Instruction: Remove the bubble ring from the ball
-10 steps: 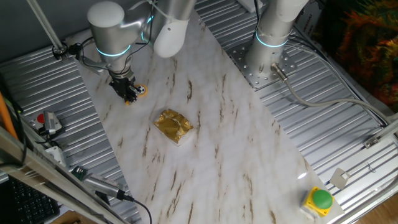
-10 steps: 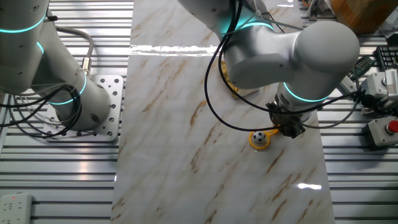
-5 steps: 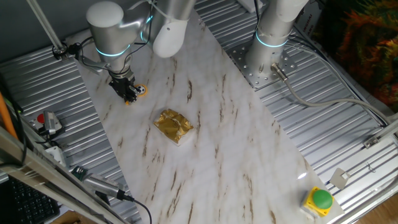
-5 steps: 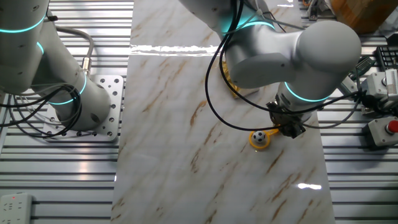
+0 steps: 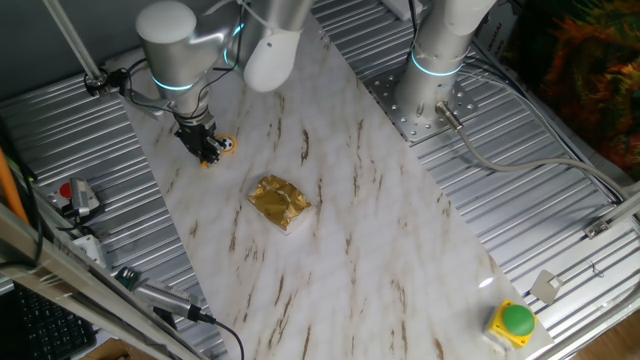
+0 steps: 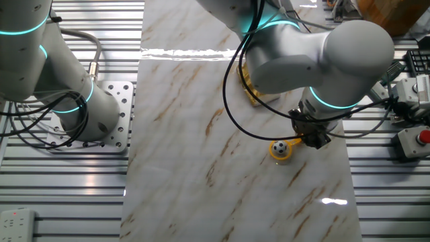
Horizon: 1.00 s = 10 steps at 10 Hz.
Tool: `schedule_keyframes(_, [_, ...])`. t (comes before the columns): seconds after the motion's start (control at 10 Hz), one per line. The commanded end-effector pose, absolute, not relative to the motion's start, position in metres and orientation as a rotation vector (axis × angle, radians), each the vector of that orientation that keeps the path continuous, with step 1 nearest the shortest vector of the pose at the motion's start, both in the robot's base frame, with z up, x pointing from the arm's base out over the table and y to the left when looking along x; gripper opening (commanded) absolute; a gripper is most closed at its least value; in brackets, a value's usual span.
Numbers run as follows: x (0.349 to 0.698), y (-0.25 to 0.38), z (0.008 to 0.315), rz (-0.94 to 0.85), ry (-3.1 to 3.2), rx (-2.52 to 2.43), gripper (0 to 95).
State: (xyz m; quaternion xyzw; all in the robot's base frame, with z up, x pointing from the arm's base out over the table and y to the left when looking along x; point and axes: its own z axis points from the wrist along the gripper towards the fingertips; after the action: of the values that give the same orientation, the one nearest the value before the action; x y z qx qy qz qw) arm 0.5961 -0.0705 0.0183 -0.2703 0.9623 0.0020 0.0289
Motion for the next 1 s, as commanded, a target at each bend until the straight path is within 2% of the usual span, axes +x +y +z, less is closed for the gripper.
schedule_keyframes(0.1, [0.5959,-0.0703,0.0190,0.010,2.973,-0.834,0.0])
schedule_keyframes(1.0, [0.5959,-0.0701,0.0241,0.017,3.015,-0.823,0.0])
